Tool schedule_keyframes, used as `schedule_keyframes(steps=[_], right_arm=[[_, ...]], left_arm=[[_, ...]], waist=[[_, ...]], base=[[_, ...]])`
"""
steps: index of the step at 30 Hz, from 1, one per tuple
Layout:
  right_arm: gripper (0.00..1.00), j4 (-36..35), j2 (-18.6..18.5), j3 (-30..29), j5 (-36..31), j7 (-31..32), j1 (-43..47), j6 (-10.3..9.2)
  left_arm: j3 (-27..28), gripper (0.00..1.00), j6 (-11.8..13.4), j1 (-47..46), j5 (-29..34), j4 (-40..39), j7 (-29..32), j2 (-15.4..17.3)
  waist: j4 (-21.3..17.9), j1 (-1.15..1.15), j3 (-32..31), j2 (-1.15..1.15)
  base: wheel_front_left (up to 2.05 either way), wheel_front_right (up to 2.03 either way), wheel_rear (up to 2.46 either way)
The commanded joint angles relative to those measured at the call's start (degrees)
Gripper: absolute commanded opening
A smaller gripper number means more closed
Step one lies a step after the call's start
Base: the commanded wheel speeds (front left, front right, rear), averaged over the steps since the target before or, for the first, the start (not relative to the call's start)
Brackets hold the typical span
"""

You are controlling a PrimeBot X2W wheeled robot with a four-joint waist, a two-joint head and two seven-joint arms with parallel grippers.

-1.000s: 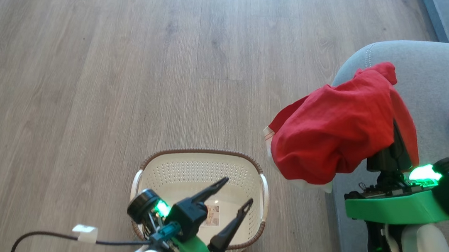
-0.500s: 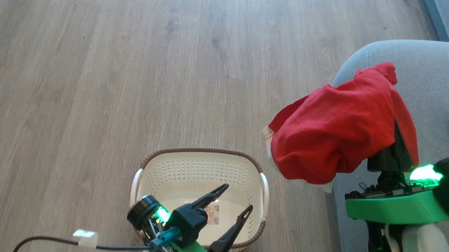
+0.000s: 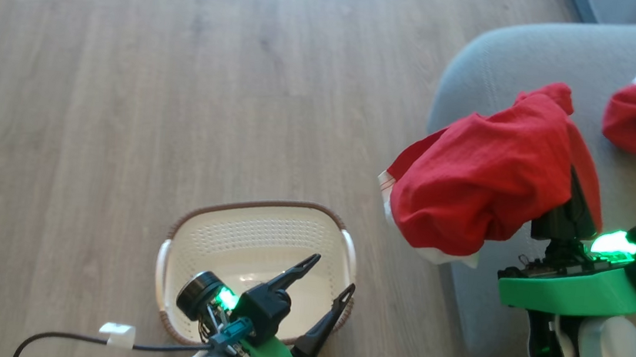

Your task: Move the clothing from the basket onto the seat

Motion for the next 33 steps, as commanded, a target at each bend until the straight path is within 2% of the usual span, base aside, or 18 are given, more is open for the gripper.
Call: schedule_keyframes(steps=[1, 9, 23, 33], right_arm=[[0.00, -2.53, 0.53, 0.89, -0.03, -0.37, -3.07, -0.01], [0.00, -3.48, 0.53, -0.55, 0.92, -0.37, -4.05, -0.01], [0.00, -4.76, 0.53, -2.03, 2.62, -0.37, -3.91, -0.01], [0.00, -6.53, 0.53, -7.48, 2.40, -0.37, -1.63, -0.01]], left_arm=[[1.58, 1.00, -0.07, -3.06, 0.68, -2.07, -0.29, 0.07], [1.43, 1.00, -0.07, -4.81, 1.87, -2.13, -0.29, 0.43], [0.45, 1.00, -0.07, -6.17, 2.32, -3.77, -0.29, 3.44], [-4.59, 1.00, -0.07, -8.36, 0.72, -2.44, -0.29, 3.60]], waist=[[-2.47, 0.00, 1.48, 0.00], [-9.88, 0.00, 4.66, 0.00], [-24.04, 0.00, 7.32, 0.00], [-25.68, 0.00, 7.08, 0.00]], base=[[0.00, 0.00, 0.00], [0.00, 0.00, 0.00], [0.00, 0.00, 0.00], [0.00, 0.00, 0.00]])
